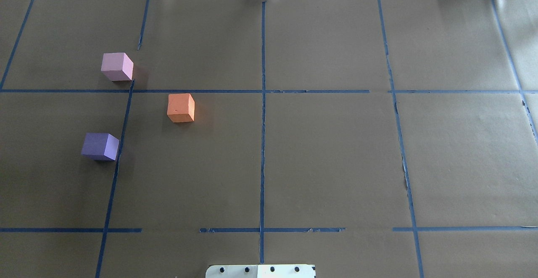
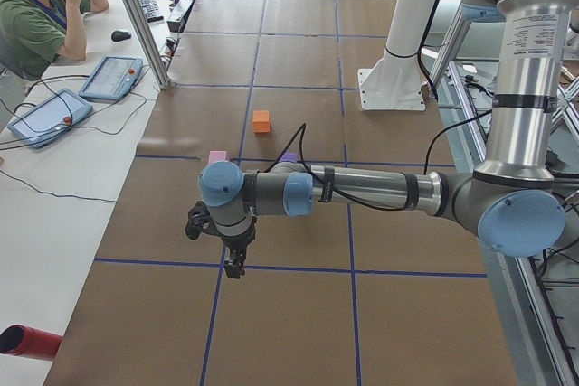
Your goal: Arrange blocks in a line
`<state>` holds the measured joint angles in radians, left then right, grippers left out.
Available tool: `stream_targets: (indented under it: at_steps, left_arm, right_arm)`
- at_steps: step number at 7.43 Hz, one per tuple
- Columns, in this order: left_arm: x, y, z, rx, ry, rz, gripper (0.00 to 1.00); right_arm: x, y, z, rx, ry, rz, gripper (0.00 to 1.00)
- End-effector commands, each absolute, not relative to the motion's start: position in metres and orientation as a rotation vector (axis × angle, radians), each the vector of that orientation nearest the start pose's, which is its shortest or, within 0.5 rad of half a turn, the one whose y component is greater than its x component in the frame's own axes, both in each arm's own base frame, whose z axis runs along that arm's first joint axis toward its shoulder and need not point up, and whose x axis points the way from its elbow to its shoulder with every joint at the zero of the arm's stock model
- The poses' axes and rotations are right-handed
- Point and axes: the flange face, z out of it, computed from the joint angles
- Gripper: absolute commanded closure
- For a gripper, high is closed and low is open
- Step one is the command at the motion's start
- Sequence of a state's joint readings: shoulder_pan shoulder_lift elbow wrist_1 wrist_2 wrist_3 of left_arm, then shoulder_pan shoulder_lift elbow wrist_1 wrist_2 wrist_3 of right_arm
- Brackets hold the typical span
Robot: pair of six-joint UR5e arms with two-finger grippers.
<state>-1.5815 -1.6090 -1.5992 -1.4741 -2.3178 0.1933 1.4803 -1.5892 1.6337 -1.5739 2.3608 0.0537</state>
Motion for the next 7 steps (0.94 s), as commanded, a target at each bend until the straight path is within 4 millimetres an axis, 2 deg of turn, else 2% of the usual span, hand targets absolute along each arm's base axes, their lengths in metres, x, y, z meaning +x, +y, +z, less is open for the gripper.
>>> stream_targets:
  at_steps: [1, 4, 5, 6, 7]
  left_arm:
    - [-0.071, -0.504, 0.637, 0.046, 0.747, 0.161, 0.0]
    - [-0.071, -0.51, 0.62, 0.076, 0.744, 0.165, 0.0]
    - [-0.07, -0.513, 0.598, 0.115, 0.739, 0.178, 0.0]
    - [-0.07, -0.516, 0.562, 0.164, 0.733, 0.162, 0.0]
    - [-0.069, -0.515, 0.517, 0.209, 0.736, 0.099, 0.0]
  right_arm:
    - [0.018, -0.49, 0.636, -0.018, -0.791, -0.051, 0.0]
    - [0.018, -0.49, 0.636, -0.018, -0.791, -0.051, 0.0]
    - [0.018, -0.49, 0.636, -0.019, -0.791, -0.051, 0.0]
    - [0.018, -0.49, 0.636, -0.018, -0.791, -0.05, 0.0]
    - [0.018, -0.49, 0.636, -0.018, -0.791, -0.05, 0.0]
